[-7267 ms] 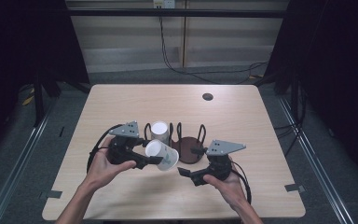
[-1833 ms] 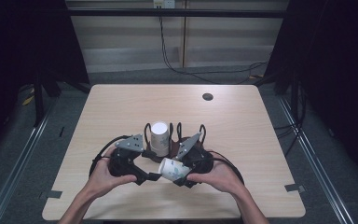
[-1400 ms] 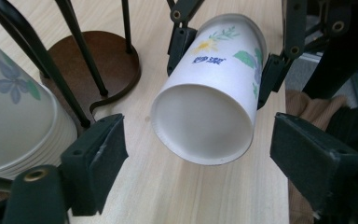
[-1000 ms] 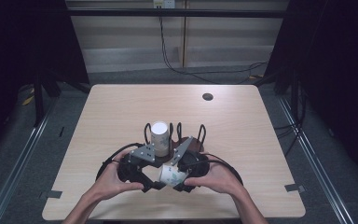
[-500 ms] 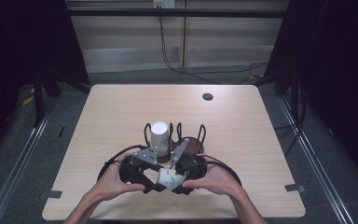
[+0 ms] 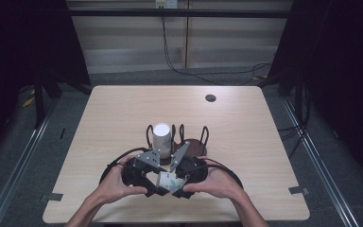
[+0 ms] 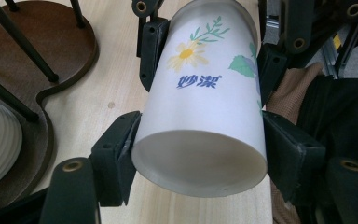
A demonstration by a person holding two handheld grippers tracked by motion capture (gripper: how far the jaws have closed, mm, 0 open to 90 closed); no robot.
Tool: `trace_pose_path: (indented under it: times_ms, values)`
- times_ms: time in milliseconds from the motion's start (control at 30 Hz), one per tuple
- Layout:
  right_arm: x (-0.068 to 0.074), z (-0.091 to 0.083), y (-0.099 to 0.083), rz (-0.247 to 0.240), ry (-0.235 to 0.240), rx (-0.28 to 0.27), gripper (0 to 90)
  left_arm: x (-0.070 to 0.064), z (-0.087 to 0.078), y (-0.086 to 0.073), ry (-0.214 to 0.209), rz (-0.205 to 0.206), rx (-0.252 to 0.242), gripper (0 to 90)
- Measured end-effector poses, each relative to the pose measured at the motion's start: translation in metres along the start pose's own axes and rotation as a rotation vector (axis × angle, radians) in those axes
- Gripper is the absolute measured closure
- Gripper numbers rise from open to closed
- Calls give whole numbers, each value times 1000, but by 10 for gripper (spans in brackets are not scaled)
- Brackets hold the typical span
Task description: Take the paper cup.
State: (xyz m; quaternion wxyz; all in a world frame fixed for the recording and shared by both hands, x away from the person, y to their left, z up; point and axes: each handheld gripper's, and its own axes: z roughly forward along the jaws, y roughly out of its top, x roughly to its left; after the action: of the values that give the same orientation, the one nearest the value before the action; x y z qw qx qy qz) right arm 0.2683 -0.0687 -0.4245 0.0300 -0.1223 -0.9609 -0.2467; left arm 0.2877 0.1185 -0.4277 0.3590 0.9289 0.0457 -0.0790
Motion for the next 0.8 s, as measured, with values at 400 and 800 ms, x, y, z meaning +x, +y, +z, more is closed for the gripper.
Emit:
trace_pose_path:
  times_ms: [400, 800]
  values:
    - [-1, -2, -1, -3, 5, -35, 299, -1, -5, 1, 1, 8, -24, 371]
    - [-5, -9, -8, 26, -21, -129, 164, -1, -12, -1, 12, -14, -58, 375]
